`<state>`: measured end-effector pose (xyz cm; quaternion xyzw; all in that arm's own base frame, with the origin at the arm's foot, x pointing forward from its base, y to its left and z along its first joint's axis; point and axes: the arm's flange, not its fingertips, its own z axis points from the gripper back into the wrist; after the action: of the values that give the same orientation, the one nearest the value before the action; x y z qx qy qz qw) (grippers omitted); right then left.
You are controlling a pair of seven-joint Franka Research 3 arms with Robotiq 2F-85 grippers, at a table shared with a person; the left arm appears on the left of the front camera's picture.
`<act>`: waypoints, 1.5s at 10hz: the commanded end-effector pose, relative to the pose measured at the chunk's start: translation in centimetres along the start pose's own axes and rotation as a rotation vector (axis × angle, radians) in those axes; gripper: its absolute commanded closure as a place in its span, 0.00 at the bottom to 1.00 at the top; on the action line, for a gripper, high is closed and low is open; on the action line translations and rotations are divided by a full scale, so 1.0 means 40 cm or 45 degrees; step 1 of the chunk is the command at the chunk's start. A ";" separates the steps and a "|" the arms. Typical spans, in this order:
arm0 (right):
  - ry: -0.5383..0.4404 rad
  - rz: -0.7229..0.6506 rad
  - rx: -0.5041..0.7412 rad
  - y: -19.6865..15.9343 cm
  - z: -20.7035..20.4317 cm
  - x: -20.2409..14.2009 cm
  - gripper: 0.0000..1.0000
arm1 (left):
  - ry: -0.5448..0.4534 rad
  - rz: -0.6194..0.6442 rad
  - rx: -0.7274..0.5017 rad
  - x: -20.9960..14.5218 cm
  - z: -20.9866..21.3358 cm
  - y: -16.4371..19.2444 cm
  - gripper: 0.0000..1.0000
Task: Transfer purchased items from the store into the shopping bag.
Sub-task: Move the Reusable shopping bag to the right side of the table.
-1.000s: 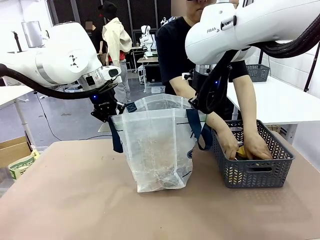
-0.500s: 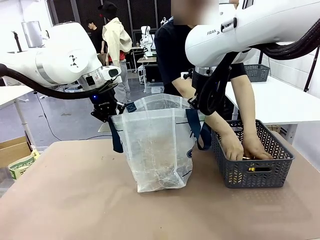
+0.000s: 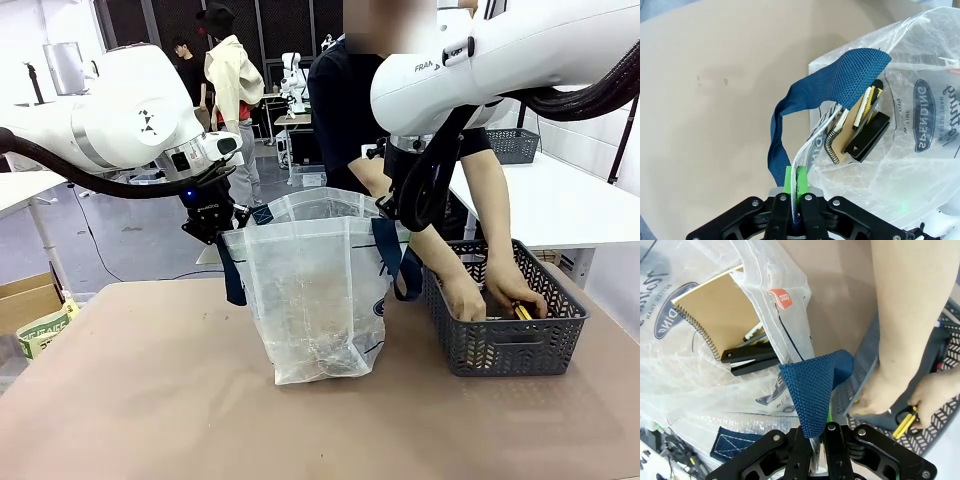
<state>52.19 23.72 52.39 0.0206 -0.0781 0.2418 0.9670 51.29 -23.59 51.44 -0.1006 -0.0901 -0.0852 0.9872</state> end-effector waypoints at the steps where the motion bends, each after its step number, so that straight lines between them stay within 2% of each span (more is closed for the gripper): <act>1: 0.000 0.000 -0.001 -0.001 0.002 0.001 1.00 | 0.000 0.003 0.002 0.001 -0.001 0.005 1.00; 15: 0.000 0.000 -0.001 -0.001 0.002 0.001 1.00 | 0.000 0.003 0.002 0.001 -0.001 0.005 1.00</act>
<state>52.17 23.75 52.39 0.0206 -0.0780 0.2421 0.9669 51.29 -23.59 51.44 -0.1006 -0.0901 -0.0852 0.9872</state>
